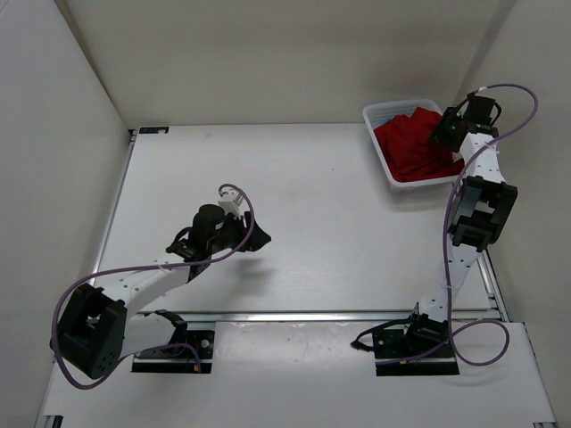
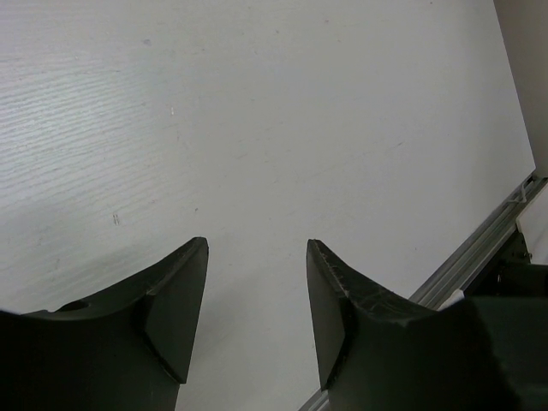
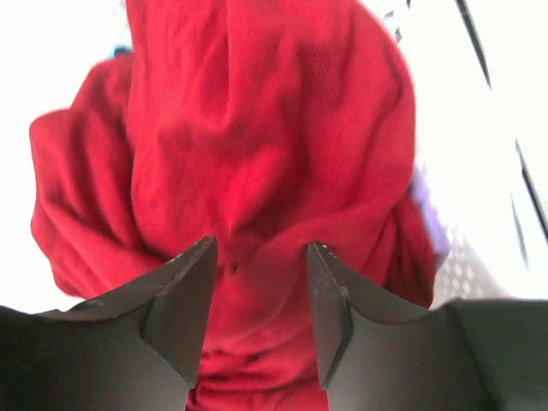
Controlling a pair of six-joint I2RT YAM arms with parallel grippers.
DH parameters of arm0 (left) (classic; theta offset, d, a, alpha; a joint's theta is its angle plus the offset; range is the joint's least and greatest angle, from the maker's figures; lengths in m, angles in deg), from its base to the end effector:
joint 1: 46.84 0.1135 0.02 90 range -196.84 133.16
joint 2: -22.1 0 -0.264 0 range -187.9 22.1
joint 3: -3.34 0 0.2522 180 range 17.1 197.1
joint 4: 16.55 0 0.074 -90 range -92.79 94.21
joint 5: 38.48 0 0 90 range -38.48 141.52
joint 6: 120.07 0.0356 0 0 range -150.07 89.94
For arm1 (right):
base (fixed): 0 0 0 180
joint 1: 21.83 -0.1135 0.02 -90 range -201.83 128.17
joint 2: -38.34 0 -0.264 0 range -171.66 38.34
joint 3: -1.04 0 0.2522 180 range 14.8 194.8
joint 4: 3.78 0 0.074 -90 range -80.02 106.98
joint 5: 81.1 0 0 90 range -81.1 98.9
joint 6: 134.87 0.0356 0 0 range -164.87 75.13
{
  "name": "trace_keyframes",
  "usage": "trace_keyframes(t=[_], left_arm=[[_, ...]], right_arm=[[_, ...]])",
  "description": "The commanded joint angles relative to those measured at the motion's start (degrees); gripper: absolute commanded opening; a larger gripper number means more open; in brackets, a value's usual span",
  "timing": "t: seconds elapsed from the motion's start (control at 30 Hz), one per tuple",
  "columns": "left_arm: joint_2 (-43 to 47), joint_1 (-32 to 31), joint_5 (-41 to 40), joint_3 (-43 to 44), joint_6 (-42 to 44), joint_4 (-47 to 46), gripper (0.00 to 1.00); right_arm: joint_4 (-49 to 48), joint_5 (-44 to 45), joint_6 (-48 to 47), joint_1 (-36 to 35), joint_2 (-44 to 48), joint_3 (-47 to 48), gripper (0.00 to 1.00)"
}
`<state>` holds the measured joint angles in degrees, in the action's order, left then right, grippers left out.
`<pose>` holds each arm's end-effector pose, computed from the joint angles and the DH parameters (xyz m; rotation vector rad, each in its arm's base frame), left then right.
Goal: Fold and stack the t-shirts
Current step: Grab crumpled tshirt from bin with the right arm
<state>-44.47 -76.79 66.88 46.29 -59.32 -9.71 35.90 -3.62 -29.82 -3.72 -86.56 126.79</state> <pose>0.2028 -0.1277 0.1998 0.1837 2.2054 -0.8821 0.4852 -0.1506 0.2656 0.5253 2.1758 0.2165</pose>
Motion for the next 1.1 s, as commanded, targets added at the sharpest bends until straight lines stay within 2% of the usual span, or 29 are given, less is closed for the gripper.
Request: trace_keyframes(t=[0.0,0.1,0.17,0.27,0.37,0.57,0.73,0.93,1.07], left_arm=[[-0.1,1.0,-0.7,2.8,1.0,0.8,0.60],[0.6,1.1,-0.8,3.0,0.9,1.0,0.60],[0.6,1.0,-1.3,2.9,1.0,1.2,0.59],[0.8,1.5,-0.9,2.7,0.7,1.3,0.59],[1.3,1.6,-0.9,2.5,0.7,1.2,0.58],[1.3,2.1,-0.1,4.4,-0.3,2.4,0.57],[2.6,2.4,0.0,7.5,-0.5,4.1,0.57],[6.2,6.3,2.4,8.2,-2.4,6.0,0.57],[8.5,10.5,5.2,9.6,-2.6,6.9,0.58]], right_arm=[[3.3,-0.7,-0.8,0.7,-2.4,6.2,0.45],[3.1,0.3,-1.2,0.2,-2.8,5.8,0.43],[3.1,0.6,-1.2,0.0,-2.3,4.7,0.29],[3.0,0.4,-1.1,0.1,-2.3,4.8,0.20],[4.1,0.5,-1.0,0.2,-1.5,5.0,0.00],[3.5,-0.5,0.2,-1.6,6.5,6.1,0.00],[4.3,-3.4,-0.4,-4.3,19.8,10.2,0.00],[3.4,-2.6,-4.7,-16.1,34.9,12.8,0.00],[-1.6,-0.9,-8.2,-29.3,42.5,11.7,0.00]])
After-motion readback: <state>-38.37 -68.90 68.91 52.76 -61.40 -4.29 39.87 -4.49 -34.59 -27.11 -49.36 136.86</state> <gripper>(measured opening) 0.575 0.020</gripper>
